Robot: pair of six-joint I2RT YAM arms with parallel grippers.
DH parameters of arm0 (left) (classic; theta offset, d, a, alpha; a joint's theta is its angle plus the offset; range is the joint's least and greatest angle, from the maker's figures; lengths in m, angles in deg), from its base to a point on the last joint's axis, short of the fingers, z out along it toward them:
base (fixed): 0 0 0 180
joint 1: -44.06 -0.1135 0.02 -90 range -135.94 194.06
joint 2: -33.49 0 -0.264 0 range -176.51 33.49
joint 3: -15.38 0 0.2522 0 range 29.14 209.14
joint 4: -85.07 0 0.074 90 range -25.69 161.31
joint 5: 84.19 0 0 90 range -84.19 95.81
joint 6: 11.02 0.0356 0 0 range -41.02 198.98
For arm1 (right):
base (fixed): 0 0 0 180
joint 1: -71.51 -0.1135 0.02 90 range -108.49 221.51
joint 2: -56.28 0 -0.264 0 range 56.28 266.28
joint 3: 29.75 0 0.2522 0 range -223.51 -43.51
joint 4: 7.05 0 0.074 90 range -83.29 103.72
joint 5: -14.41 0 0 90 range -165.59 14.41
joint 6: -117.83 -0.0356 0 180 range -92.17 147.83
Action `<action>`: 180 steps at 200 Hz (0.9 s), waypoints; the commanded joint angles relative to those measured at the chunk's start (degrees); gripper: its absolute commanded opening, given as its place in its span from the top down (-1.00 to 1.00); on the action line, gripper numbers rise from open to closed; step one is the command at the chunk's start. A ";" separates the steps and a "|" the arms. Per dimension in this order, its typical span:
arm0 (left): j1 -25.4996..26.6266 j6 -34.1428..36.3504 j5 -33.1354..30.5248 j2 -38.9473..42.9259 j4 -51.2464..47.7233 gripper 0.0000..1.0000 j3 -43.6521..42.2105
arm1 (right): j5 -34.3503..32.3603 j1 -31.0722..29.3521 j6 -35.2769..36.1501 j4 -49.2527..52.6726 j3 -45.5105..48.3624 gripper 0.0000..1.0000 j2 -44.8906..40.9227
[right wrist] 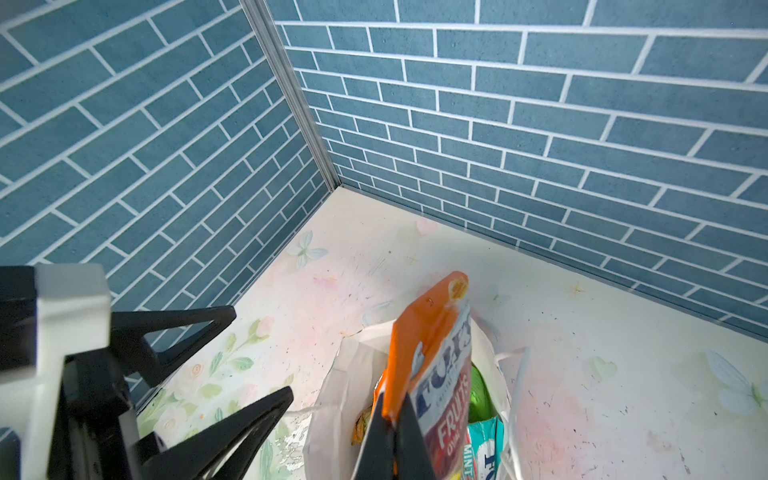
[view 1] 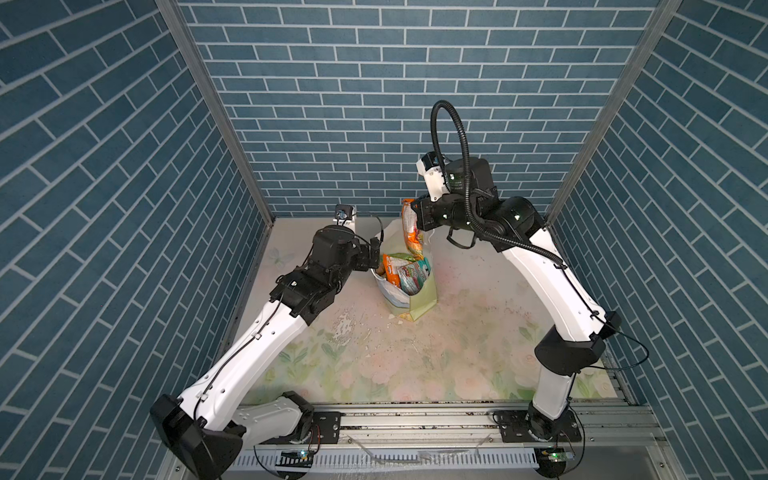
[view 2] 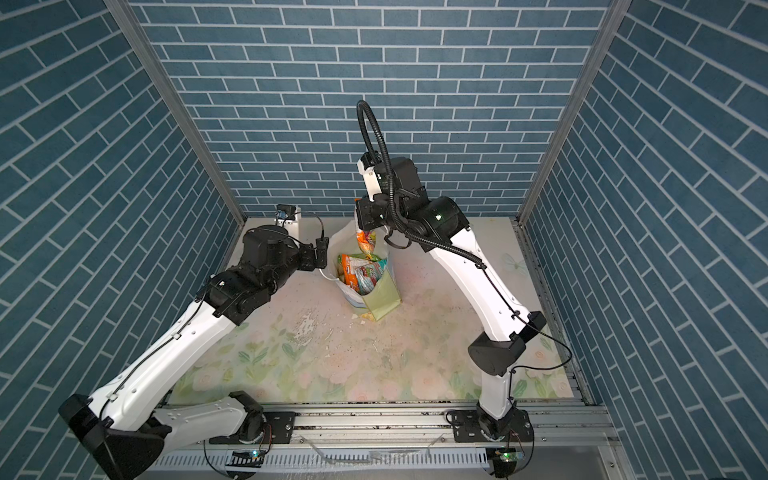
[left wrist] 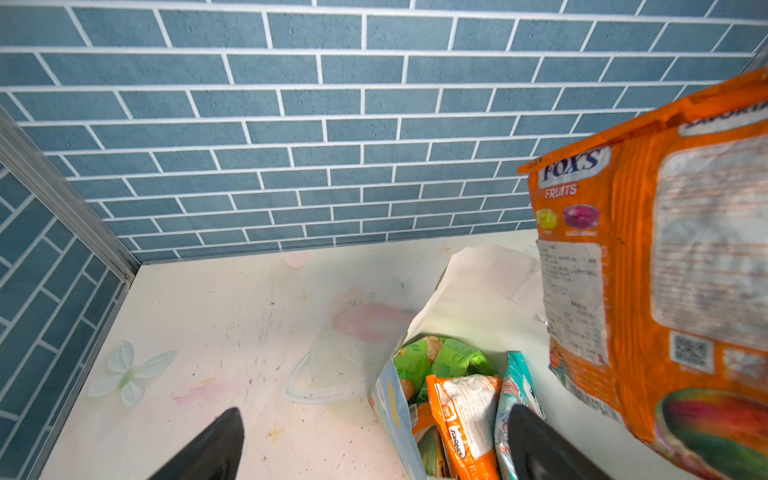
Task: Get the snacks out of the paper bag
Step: 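Lift the orange packet out with the right gripper while the left releases the bag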
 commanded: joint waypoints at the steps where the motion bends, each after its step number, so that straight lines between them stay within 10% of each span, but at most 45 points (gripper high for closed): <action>1: -0.23 1.60 1.14 2.02 3.37 -0.99 0.76 | 1.82 0.24 0.91 -0.04 -1.27 1.00 -3.17; 57: -0.23 5.63 4.91 3.21 7.75 -0.99 -0.82 | 6.30 4.51 -3.30 -0.17 -0.77 1.00 -7.53; 180: 1.01 10.16 -5.21 12.45 16.01 -0.99 -10.15 | -13.41 8.61 3.81 -1.51 13.26 1.00 -26.28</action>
